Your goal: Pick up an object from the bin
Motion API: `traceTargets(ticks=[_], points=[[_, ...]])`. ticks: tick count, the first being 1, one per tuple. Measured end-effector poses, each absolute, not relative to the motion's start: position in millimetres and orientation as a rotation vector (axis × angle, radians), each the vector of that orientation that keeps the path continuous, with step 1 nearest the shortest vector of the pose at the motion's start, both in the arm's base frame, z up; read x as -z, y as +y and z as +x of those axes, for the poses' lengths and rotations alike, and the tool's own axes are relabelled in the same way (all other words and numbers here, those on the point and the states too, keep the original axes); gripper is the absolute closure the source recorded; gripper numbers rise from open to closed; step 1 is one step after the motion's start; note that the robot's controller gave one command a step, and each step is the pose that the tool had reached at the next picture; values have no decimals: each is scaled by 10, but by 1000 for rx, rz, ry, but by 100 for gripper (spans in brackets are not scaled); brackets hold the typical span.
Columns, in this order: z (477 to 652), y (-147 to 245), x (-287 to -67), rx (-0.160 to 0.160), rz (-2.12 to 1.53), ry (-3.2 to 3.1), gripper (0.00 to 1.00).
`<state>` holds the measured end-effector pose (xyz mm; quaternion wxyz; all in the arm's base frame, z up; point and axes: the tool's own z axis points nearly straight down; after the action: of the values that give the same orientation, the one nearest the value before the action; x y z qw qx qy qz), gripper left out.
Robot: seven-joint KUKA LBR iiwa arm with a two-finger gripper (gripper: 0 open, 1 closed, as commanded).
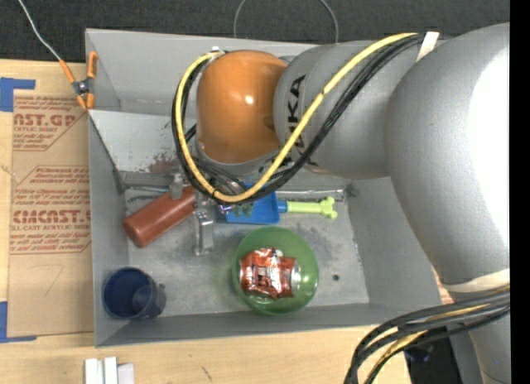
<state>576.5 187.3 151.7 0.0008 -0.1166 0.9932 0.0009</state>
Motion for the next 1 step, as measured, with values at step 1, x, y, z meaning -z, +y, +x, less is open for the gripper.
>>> traceTargets(ticks=[1], points=[[5542, 2117, -1605, -5, -679, 3061, 0]])
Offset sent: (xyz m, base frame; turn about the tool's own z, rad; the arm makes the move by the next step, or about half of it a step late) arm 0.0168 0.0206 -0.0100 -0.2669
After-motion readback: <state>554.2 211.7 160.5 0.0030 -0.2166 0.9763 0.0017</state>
